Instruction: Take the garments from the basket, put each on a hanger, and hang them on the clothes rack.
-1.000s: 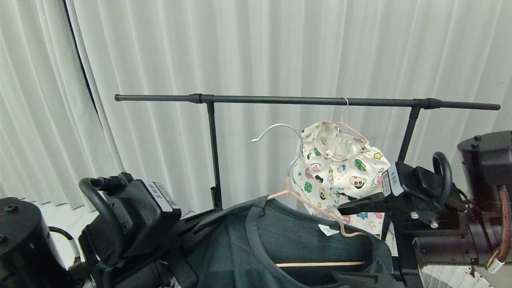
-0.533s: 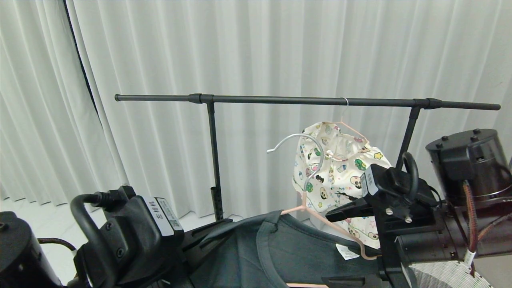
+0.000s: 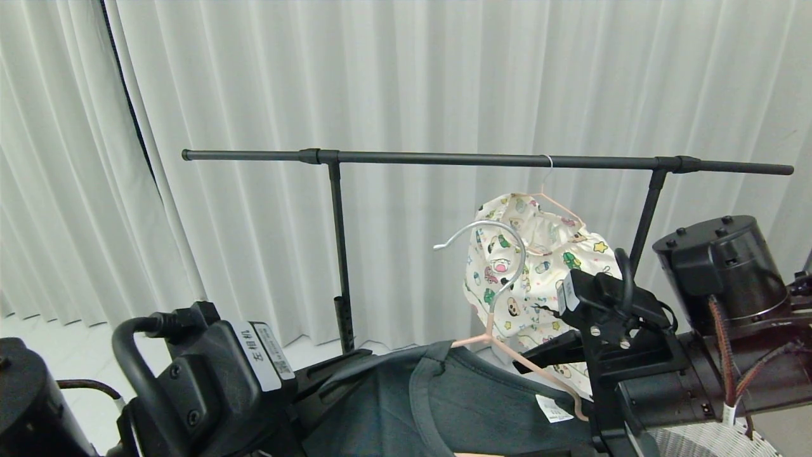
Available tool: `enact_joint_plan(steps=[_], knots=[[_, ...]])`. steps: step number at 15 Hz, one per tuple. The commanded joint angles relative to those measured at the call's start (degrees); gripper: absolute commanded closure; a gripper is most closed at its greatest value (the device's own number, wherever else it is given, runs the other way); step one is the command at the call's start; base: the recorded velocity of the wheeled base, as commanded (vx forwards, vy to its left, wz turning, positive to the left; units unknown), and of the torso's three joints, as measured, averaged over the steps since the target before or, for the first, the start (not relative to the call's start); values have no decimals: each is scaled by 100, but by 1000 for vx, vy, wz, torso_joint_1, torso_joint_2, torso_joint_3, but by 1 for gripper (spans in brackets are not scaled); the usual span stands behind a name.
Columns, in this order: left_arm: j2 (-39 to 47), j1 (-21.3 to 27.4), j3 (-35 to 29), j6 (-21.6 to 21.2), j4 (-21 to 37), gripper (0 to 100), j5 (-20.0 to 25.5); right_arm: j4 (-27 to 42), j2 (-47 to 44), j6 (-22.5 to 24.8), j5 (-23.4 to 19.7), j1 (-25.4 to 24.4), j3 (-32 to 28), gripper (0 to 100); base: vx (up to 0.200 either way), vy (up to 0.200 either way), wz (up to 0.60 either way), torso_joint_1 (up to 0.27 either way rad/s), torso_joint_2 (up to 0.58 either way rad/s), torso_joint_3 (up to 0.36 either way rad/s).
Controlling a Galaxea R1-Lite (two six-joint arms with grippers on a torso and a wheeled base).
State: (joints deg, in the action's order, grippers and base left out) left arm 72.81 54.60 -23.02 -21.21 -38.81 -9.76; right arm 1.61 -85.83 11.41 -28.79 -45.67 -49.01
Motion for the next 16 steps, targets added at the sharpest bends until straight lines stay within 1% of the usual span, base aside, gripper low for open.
enact_joint_plan(steps=[1,5,6,15,16], knots=[[13,7,-1,-6,-3,100,18,6,-21,-7,-3,-13,14,0,0,0,0,0,0,0],[22,7,-19,-15,-3,100,45,120,-30,-7,-3,-65,14,0,0,0,0,0,0,0],[22,7,-19,-15,-3,100,45,120,-39,-7,-3,-65,5,100,0,0,0,0,0,0],[5,7,8,-6,-3,100,54,-20,-30,28,67,-56,5,100,0,0,0,0,0,0],[13,7,8,-6,-3,0,62,-91,-4,45,76,-56,5,100,0,0,0,0,0,0]])
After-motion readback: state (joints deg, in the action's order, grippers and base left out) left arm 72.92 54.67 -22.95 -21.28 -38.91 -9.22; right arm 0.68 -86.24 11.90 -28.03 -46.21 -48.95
